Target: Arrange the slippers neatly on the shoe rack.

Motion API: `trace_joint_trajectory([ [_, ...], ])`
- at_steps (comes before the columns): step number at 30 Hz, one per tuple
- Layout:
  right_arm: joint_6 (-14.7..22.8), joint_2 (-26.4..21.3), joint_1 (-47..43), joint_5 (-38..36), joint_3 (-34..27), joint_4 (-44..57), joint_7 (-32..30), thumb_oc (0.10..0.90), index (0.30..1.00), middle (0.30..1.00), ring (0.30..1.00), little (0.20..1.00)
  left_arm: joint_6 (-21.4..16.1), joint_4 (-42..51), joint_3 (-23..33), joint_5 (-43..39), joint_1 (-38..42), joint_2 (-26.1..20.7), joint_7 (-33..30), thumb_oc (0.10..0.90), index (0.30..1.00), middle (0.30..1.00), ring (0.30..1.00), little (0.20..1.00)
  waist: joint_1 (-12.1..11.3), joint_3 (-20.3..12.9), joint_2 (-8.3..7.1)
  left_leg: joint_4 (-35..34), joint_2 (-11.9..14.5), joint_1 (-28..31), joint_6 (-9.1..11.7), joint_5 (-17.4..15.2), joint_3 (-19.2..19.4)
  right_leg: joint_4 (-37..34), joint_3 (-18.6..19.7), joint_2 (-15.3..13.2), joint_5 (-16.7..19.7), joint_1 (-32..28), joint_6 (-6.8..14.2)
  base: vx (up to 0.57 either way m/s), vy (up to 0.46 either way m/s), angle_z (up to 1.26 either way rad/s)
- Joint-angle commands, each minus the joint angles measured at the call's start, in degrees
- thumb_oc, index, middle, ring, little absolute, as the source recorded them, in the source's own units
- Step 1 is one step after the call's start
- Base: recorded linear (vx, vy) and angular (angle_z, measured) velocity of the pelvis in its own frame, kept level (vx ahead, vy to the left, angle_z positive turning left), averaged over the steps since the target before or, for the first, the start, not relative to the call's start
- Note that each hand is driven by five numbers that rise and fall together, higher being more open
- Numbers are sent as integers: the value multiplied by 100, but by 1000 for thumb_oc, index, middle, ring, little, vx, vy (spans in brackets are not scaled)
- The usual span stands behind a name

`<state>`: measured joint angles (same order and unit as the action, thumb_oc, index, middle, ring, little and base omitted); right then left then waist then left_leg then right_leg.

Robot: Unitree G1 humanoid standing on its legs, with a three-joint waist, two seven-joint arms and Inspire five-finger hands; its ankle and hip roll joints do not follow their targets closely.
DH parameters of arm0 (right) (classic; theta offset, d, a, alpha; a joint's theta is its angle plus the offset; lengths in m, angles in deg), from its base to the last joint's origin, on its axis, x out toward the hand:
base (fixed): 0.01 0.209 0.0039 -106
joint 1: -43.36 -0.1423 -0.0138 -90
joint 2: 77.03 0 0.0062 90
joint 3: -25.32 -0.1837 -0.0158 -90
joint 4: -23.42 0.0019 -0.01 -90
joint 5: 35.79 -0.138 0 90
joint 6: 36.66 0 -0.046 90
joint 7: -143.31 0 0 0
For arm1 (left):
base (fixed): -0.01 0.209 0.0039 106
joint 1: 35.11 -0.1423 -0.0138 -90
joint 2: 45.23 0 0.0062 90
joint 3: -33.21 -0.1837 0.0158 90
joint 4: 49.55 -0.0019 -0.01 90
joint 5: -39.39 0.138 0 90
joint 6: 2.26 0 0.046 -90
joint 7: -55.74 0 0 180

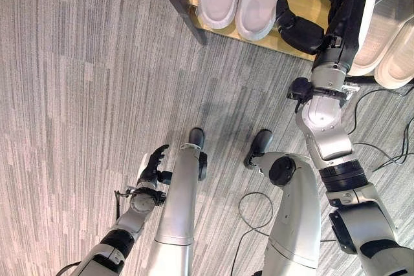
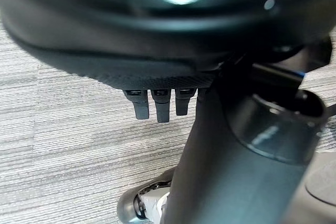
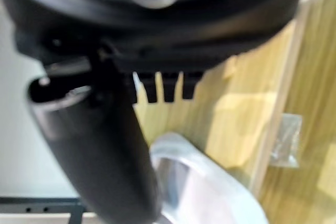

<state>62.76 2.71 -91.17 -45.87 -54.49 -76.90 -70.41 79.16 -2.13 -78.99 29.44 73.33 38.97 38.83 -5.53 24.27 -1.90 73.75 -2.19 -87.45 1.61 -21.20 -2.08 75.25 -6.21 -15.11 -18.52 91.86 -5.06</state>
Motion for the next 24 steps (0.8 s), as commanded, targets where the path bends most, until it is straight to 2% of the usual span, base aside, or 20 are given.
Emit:
trace_joint_trajectory([
  [1, 528, 142, 78, 483, -11, 885, 21, 800, 900, 900, 900, 900, -189, 0, 69, 91, -548, -69, -186, 800, 900, 900, 900, 900, 60, -459, 29, -506, 185, -251, -115, 530, 102, 8, 412, 212, 81, -190, 489, -13, 7, -4],
  [24, 460, 101, 470, 840, -99, 1266, 65, 800, 900, 900, 900, 900, -203, 206, 196, 50, -610, -195, -168, 800, 900, 900, 900, 900, 146, -334, -8, -441, 267, -251, -76, 611, 80, 80, 457, 288, 198, -190, 497, -15, 1, -2],
])
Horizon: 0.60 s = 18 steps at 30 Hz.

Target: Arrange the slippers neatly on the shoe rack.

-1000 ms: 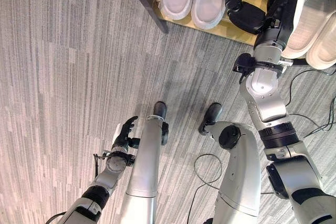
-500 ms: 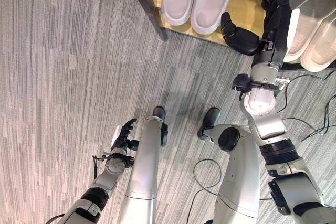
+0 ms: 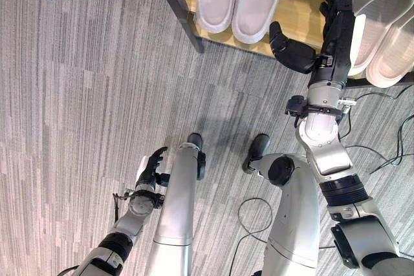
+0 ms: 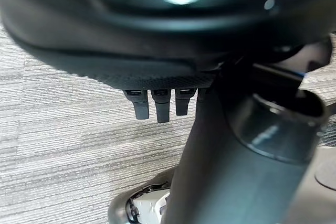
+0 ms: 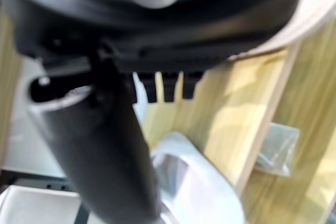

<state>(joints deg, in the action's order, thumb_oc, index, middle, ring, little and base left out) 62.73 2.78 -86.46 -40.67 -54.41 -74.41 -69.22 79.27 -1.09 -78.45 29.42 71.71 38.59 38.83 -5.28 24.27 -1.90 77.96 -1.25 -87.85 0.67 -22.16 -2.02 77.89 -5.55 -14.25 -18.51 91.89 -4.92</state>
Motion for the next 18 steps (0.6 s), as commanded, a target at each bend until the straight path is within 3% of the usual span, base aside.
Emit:
trace_joint_trajectory([
  [1, 464, 76, 8, 342, -108, 1038, -61, 800, 900, 900, 900, 900, -210, 104, 144, 45, -448, -156, -168, 800, 900, 900, 900, 900, 134, -336, -3, -865, 179, -211, 27, 716, 71, -189, 384, 208, 206, -194, 492, -33, 6, -3],
  [18, 470, -22, 165, 442, -59, 1355, 152, 800, 900, 900, 900, 900, -227, 127, 231, -4, -446, -210, -130, 800, 900, 900, 900, 900, 231, -316, 15, -872, 320, -211, 8, 737, 72, -423, 293, 350, 404, -194, 571, -17, 15, -8],
])
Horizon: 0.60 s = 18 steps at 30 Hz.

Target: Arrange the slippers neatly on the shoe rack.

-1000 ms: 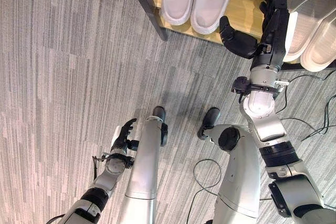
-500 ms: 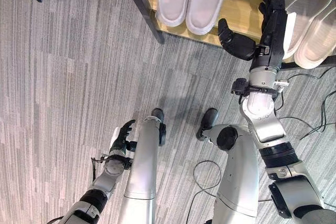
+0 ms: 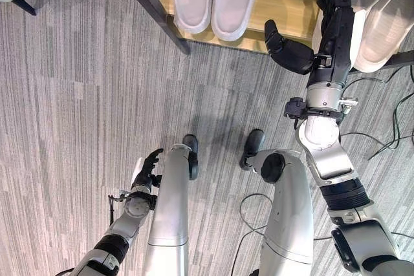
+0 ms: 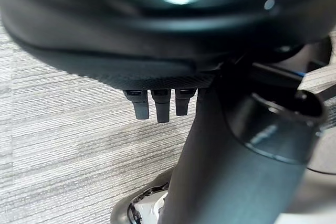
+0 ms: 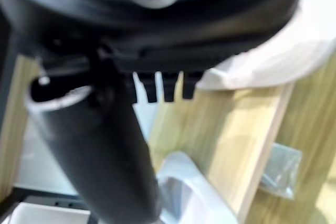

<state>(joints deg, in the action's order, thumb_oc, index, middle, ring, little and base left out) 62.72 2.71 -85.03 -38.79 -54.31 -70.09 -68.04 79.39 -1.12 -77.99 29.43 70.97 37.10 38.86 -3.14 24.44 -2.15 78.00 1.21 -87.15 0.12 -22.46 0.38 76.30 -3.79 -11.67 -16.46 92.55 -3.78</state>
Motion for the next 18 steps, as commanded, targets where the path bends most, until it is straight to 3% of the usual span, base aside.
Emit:
trace_joint_trajectory([
  [1, 473, -26, 31, 253, -74, 923, 62, 800, 900, 900, 900, 900, -248, 150, 185, -25, -364, -62, -129, 800, 900, 900, 900, 900, 37, -347, 43, -874, 83, -280, 65, 772, -161, -276, 116, 96, 202, -259, 459, -9, 12, -11],
  [3, 479, -28, 82, 239, -97, 913, 90, 800, 900, 900, 900, 900, -245, 170, 199, -51, -365, -50, -112, 800, 900, 900, 900, 900, 56, -377, 61, -856, 83, -280, 67, 770, -163, -284, 115, 104, 206, -259, 457, -15, 27, -10],
  [4, 500, 21, 112, 160, -37, 1026, 158, 800, 900, 900, 900, 900, -66, -36, 191, -55, -89, 53, -102, 800, 900, 900, 900, 900, 125, -402, 23, -849, 111, -280, 74, 769, -160, -300, 107, 96, 210, -259, 459, -18, 40, -5],
  [7, 472, -1, -18, 132, 95, 870, 126, 800, 900, 900, 900, 900, -176, -231, 33, -150, 286, 116, -209, 800, 900, 900, 900, 900, 174, -488, 68, -975, 149, -280, 83, 772, -178, -444, 79, 104, 243, -259, 475, -44, 45, -13],
  [12, 434, -57, -147, 211, 165, 707, 116, 800, 900, 900, 900, 900, -214, -104, 42, -214, 362, 119, -172, 800, 900, 900, 900, 900, 241, -865, 29, -1684, 162, -280, 99, 924, -47, -1147, 41, 106, 455, -262, 544, -91, 14, -7],
  [13, 418, -65, -56, 235, 191, 709, 193, 800, 900, 900, 900, 900, -241, -77, 58, -203, 422, 136, -163, 800, 900, 900, 900, 900, 265, -1092, 57, -1961, 158, -280, 112, 1019, -21, -1495, -40, 121, 535, -334, 587, -64, 7, 1],
  [15, 419, -74, -1, 248, 208, 713, 225, 800, 900, 900, 900, 900, -255, -78, 60, -199, 452, 148, -174, 800, 900, 900, 900, 900, 276, -1197, 82, -2114, 151, -276, 118, 1094, -13, -1680, -99, 131, 588, -379, 601, -82, 18, 0],
  [18, 404, -72, 275, 260, 271, 701, 415, 800, 900, 900, 900, 900, -290, -67, 79, -201, 566, 230, -162, 800, 900, 900, 900, 900, 337, -1388, 101, -2773, 130, 198, 139, 1287, 90, -2338, -195, 202, 761, -846, 691, -136, 31, 3],
])
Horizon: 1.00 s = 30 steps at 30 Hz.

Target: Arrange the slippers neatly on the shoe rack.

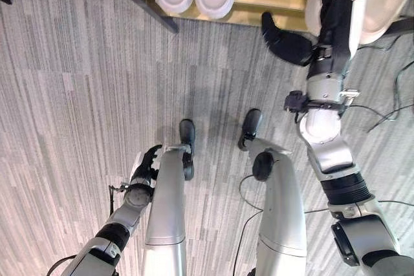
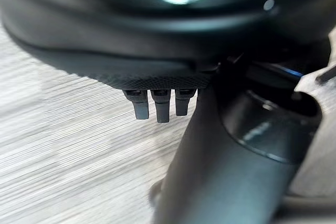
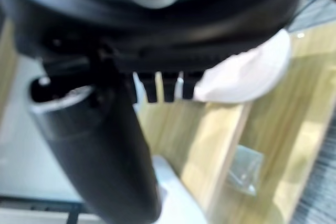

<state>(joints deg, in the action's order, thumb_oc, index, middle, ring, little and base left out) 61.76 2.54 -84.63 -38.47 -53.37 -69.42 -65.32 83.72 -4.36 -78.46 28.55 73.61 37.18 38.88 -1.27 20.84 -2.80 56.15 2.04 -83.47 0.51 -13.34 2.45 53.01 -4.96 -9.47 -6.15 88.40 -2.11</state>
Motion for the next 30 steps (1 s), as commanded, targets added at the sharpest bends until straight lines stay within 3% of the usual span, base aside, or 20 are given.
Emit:
trace_joint_trajectory([
  [1, 495, -58, 334, 216, 206, 621, 207, 800, 900, 900, 900, 900, -741, 305, 129, -126, 316, 241, -156, 800, 900, 900, 900, 900, 165, -1047, 175, -849, 57, 63, 100, 439, -81, -217, -110, 13, -207, -629, 574, -81, 24, -2],
  [3, 477, -76, 577, 203, 303, 558, 403, 800, 900, 900, 900, 900, -766, 326, 137, -155, 345, 298, -122, 800, 900, 900, 900, 900, 206, -1111, 166, -1325, 60, 512, 105, 530, -45, -651, -123, 33, -92, -1002, 627, -88, 35, -1],
  [4, 465, -119, 833, 175, 405, 419, 582, 800, 900, 900, 900, 900, -759, 282, 125, -116, 387, 351, -77, 800, 900, 900, 900, 900, 239, -1149, 141, -1832, 72, 1051, 111, 624, -17, -1178, -135, 21, 42, -1501, 660, -68, 36, 6],
  [8, 448, -152, 1208, 118, 496, 160, 832, 800, 900, 900, 900, 900, -765, 154, 113, -96, 409, 455, 10, 800, 900, 900, 900, 900, 282, -1200, 112, -2507, 57, 1778, 123, 741, 19, -1807, -158, 8, 217, -2138, 719, -30, 16, -2],
  [9, 435, -154, 1525, 92, 586, -90, 1021, 800, 900, 900, 900, 900, -773, 122, 82, -26, 333, 547, 94, 800, 900, 900, 900, 900, 295, -1242, 76, -2925, 48, 2278, 152, 818, 51, -2207, -192, -13, 351, -2594, 773, -39, 16, -10],
  [13, 375, -155, 1951, 122, 681, -520, 1253, 800, 900, 900, 900, 900, -767, 80, 50, 42, 216, 612, 210, 800, 900, 900, 900, 900, 307, -1274, 40, -3368, -38, 2923, 163, 888, 81, -2734, -228, 13, 497, -3204, 793, 7, -9, -7],
  [15, 328, -115, 2355, 198, 773, -1074, 1414, 800, 900, 900, 900, 900, -807, 181, 32, 90, 33, 624, 287, 800, 900, 900, 900, 900, 267, -1269, -3, -3796, -121, 3577, 210, 1003, 119, -3151, -280, 67, 573, -3855, 822, -16, -45, -7],
  [16, 303, -115, 2453, 260, 805, -1299, 1436, 800, 900, 900, 900, 900, -814, 236, 27, 96, -4, 605, 315, 800, 900, 900, 900, 900, 261, -1227, -23, -3947, -178, 3725, 194, 1244, 160, -3342, -356, 48, 769, -4024, 782, 17, -36, -3],
  [17, 304, -114, 2456, 260, 813, -1306, 1437, 800, 900, 900, 900, 900, -812, 234, 29, 95, -13, 607, 316, 800, 900, 900, 900, 900, 250, -1243, -10, -3941, -153, 3819, 230, 1066, 128, -3292, -323, 82, 600, -4091, 826, -45, -26, -2],
  [18, 256, -122, 2540, 349, 832, -1460, 1472, 800, 900, 900, 900, 900, -820, 281, 10, 121, -53, 574, 349, 800, 900, 900, 900, 900, 246, -1211, -24, -4075, -205, 3932, 205, 1282, 155, -3451, -355, 76, 791, -4211, 785, 44, -38, -3],
  [20, 209, -46, 2769, 402, 839, -2084, 1550, 800, 900, 900, 900, 900, -824, 293, 20, 181, -140, 541, 409, 800, 900, 900, 900, 900, 213, -1204, -38, -4408, -271, 4553, 236, 1354, 152, -3719, -411, 160, 805, -4791, 795, 45, -69, -3],
  [26, 147, 15, 3015, 503, 897, -3030, 1635, 800, 900, 900, 900, 900, -821, 271, -7, 262, -344, 509, 470, 800, 900, 900, 900, 900, 128, -1158, -40, -4794, -337, 5497, 283, 1448, 155, -4072, -499, 300, 802, -5757, 808, 99, -95, 4],
  [27, 40, 41, 3190, 502, 726, -3750, 1766, 800, 900, 900, 900, 900, -645, 1002, 382, -478, -1581, 21, 1176, 800, 900, 900, 900, 900, -40, -1180, 73, -5032, -348, 5932, 277, 1543, 172, -4304, -557, 364, 810, -6246, 838, 142, -136, -6],
  [28, 43, 40, 3189, 501, 735, -3754, 1765, 800, 900, 900, 900, 900, -647, 1002, 388, -483, -1588, 21, 1184, 800, 900, 900, 900, 900, -31, -1167, 78, -5038, -347, 5957, 279, 1540, 167, -4309, -562, 366, 807, -6272, 838, 151, -150, -14],
  [29, 94, 55, 3175, 545, 652, -3976, 1731, 800, 900, 900, 900, 900, -1084, 1621, 274, 287, -1948, -446, 1075, 800, 900, 900, 900, 900, -76, -1179, 119, -5215, -349, 6240, 313, 1581, 160, -4446, -608, 411, 804, -6555, 885, 45, -44, -3],
  [30, 95, 57, 3173, 546, 651, -3977, 1731, 800, 900, 900, 900, 900, -1083, 1623, 276, 287, -1947, -449, 1075, 800, 900, 900, 900, 900, -72, -1181, 116, -5230, -353, 6234, 310, 1609, 158, -4468, -612, 409, 830, -6554, 885, 137, -93, 20],
])
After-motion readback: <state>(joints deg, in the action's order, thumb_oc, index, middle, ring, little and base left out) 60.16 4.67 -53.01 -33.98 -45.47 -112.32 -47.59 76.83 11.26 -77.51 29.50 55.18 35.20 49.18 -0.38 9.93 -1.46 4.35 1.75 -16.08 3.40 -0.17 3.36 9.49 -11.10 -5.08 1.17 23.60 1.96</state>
